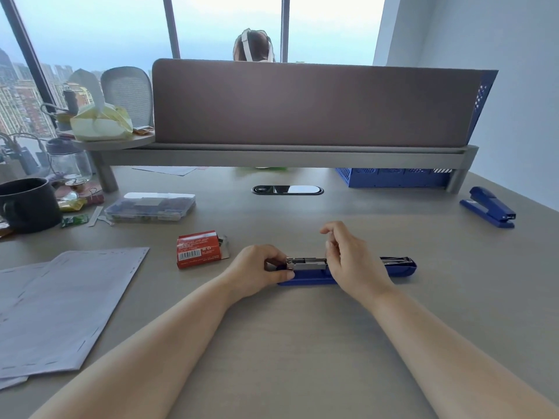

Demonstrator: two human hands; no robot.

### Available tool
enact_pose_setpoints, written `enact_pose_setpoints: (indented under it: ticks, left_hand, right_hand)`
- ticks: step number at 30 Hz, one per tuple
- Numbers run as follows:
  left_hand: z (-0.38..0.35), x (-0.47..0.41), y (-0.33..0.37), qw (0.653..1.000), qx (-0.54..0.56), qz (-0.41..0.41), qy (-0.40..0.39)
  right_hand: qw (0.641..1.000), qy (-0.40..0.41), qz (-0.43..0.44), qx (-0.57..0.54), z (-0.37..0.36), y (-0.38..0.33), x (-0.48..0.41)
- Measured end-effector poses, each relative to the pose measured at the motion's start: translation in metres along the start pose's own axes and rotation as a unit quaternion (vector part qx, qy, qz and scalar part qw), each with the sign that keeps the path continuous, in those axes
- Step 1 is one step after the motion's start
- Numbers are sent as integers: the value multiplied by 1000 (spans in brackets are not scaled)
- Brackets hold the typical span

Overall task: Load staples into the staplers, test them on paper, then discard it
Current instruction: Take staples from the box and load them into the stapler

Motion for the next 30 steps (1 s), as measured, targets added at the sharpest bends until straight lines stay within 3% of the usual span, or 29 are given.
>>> enact_pose_setpoints:
  ticks: [13, 18, 25, 30]
  left_hand:
    - [1, 1, 4, 1000, -7, -13, 2]
    - [2, 1, 3, 999, -25, -13, 21]
    - [13, -1, 0, 989, -125, -1, 80]
    - [19, -5, -5, 982, -162, 23, 91]
  right_hand:
    - [996, -61, 30, -65, -13, -15, 2]
    - [999, -3, -26, -20, 5, 6, -1]
    - [969, -189, -151, 51, -6, 63, 8]
    - [962, -189, -189, 50, -2, 84, 10]
Point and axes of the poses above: each hand's wrist, its own x-axis away from the middle knuckle, its own z-axis out of the back of the hand, y = z × x, the point moved 6 cm from there along -x, towards the middle knuckle, and after that the axes turned 6 degrees about z, right-handed, at the moved point
